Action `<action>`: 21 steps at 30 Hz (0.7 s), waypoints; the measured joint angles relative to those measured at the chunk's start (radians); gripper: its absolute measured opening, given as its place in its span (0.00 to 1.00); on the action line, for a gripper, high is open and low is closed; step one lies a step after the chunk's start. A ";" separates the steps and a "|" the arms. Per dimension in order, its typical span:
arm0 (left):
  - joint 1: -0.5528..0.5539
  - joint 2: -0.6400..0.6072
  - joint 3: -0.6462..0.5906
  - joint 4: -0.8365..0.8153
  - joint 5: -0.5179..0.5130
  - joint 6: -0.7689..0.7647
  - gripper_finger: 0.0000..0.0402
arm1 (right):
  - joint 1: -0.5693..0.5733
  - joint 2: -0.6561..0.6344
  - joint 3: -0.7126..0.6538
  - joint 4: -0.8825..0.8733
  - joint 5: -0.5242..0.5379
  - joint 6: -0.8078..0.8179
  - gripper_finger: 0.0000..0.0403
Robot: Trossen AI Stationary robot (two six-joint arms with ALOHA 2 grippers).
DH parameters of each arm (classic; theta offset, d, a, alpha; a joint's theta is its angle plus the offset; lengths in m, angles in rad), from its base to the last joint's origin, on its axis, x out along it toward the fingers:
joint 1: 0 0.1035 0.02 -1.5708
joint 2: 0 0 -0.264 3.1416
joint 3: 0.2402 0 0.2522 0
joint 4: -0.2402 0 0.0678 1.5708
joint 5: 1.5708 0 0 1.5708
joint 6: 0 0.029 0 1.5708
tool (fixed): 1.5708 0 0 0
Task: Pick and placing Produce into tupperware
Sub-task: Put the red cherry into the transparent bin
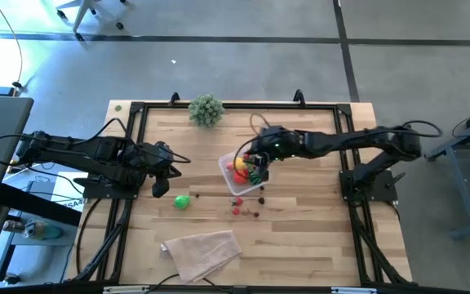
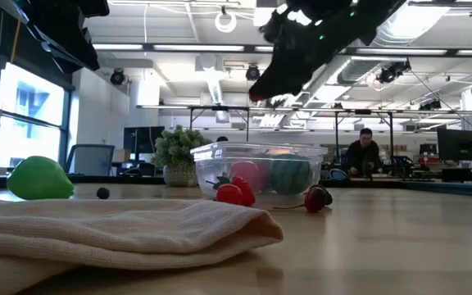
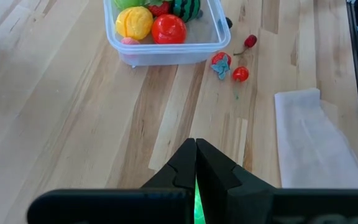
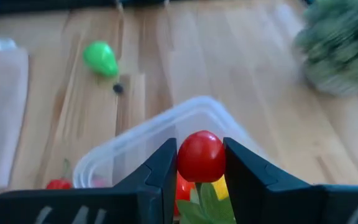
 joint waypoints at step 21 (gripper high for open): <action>0.000 0.000 0.000 0.001 0.000 0.000 0.00 | -0.086 0.240 0.074 -0.066 -0.060 -0.036 0.23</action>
